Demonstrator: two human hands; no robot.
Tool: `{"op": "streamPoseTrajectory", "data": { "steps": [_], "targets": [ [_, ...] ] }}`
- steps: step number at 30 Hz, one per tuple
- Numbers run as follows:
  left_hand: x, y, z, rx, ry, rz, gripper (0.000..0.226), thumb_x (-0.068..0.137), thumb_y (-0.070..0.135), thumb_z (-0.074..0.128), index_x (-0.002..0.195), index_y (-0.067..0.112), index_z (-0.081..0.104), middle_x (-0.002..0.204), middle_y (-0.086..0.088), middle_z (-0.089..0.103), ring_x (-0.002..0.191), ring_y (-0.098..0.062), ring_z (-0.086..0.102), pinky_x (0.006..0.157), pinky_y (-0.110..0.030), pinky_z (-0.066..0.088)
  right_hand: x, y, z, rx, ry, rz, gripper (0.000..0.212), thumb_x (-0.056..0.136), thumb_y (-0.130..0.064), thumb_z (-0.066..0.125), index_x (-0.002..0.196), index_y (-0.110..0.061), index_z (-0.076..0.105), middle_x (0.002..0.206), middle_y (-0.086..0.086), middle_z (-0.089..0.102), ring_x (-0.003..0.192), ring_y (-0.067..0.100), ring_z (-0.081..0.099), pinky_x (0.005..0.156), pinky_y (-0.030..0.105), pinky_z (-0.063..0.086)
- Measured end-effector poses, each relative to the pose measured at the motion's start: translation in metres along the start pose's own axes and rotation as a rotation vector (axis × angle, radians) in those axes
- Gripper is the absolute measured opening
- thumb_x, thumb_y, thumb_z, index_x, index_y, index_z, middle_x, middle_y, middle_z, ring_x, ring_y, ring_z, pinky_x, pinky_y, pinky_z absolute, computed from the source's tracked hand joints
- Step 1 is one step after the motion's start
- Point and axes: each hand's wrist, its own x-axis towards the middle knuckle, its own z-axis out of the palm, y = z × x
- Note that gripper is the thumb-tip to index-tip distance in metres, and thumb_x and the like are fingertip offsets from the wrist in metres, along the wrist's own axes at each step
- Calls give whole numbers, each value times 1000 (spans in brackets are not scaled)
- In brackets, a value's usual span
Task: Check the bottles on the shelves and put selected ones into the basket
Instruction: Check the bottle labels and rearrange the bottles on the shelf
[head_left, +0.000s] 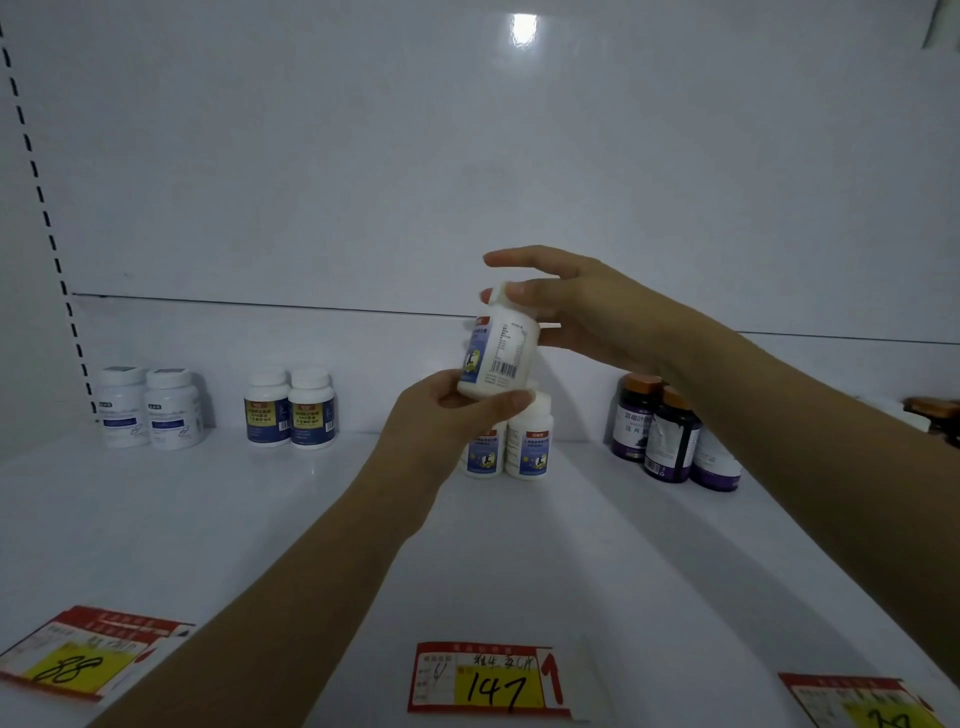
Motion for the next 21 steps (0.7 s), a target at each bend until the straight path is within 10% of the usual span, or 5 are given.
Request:
{"op": "streamPoseTrajectory", "data": {
  "steps": [4,10,21],
  "targets": [
    [0,3,4,32,60,39,36,73,21,75,105,21,58,92,10,67,80,-3,64,68,-18,50,1,-2,4,-141,51,15,33,89,-38,60,117,-21,63,106,-2,69,96,13,67,83,25,55],
    [-1,5,-6,-7,-75,-22,45,67,29,74,110,18,66,105,2,72,99,-15,67,92,-32,51,0,2,-6,96,42,31,33,93,-15,56,127,-12,57,113,6,67,105,22,63,96,33,51],
    [4,1,0,61,16,79,41,72,13,78,110,17,65,101,5,72,86,-3,69,69,-14,53,3,9,-2,-23,44,75,39,85,-26,65,119,-7,61,115,11,67,107,25,64,95,36,52]
  ]
}}
